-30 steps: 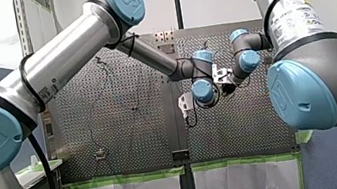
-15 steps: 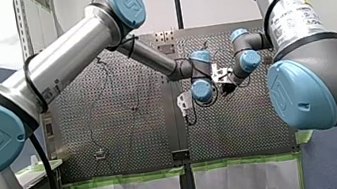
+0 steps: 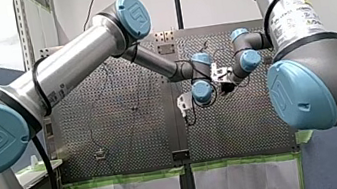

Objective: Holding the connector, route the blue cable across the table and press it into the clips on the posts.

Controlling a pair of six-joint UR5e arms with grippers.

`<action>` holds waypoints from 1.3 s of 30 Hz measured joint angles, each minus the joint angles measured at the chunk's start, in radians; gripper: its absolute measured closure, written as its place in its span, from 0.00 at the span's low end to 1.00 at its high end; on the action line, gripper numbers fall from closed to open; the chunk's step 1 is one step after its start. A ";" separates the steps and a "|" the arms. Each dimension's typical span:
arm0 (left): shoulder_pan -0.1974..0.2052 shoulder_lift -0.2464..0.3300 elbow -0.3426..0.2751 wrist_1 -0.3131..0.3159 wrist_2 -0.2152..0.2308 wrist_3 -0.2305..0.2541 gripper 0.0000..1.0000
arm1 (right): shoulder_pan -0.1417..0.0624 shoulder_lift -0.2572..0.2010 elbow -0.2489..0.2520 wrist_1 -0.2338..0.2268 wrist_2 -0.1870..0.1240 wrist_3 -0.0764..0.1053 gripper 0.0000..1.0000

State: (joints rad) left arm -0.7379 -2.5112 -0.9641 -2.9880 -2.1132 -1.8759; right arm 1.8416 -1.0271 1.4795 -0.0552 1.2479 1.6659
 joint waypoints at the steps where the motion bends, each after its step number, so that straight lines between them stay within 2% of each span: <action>1: -0.001 0.000 0.005 -0.001 -0.001 0.000 0.00 | 0.000 0.000 0.000 0.000 0.000 0.000 1.00; 5: -0.004 0.000 0.014 -0.004 -0.002 0.000 0.00 | -0.001 0.000 -0.002 0.000 0.000 0.000 1.00; 6: -0.005 0.000 0.014 -0.005 -0.002 0.001 0.22 | -0.002 0.000 -0.003 0.000 -0.001 0.000 1.00; 7: -0.005 0.000 0.014 -0.005 -0.001 0.001 0.35 | -0.002 -0.001 -0.003 0.000 -0.001 0.000 1.00; 8: -0.006 0.000 0.014 -0.005 0.000 0.001 0.35 | -0.003 -0.001 -0.003 0.000 -0.001 0.000 1.00; 9: -0.006 0.000 0.014 -0.004 0.002 0.001 0.48 | -0.003 -0.001 -0.003 0.000 -0.001 0.000 1.00; 10: -0.006 0.000 0.014 -0.004 0.003 0.001 0.71 | -0.003 -0.001 -0.003 0.000 -0.002 0.000 1.00; 11: -0.006 0.000 0.014 -0.004 0.004 0.001 0.71 | -0.003 -0.001 -0.004 0.000 -0.002 0.000 1.00; 12: -0.006 0.000 0.014 -0.004 0.005 0.001 0.87 | -0.003 -0.001 -0.004 0.000 -0.002 0.000 1.00; 13: -0.006 0.000 0.014 -0.004 0.005 0.001 0.96 | -0.003 -0.001 -0.004 0.000 -0.002 0.000 1.00; 15: -0.006 0.000 0.014 -0.005 0.006 0.001 1.00 | -0.003 -0.001 -0.005 0.000 -0.002 0.000 1.00; 23: -0.008 0.000 0.013 -0.016 0.002 0.000 1.00 | -0.004 -0.001 -0.006 0.000 -0.002 0.000 1.00; 31: -0.011 0.002 0.013 -0.034 -0.027 0.000 1.00 | -0.005 -0.011 -0.015 0.002 -0.003 0.001 1.00; 33: -0.011 0.007 0.014 -0.043 -0.036 -0.001 1.00 | -0.006 -0.021 -0.019 0.003 -0.007 0.004 1.00; 39: -0.012 0.037 0.015 -0.061 -0.044 -0.009 1.00 | -0.010 -0.070 -0.042 0.013 -0.038 0.030 1.00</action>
State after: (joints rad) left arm -0.7504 -2.4741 -0.9495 -3.0494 -2.1568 -1.8853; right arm 1.8314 -1.0967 1.4376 -0.0423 1.2094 1.6959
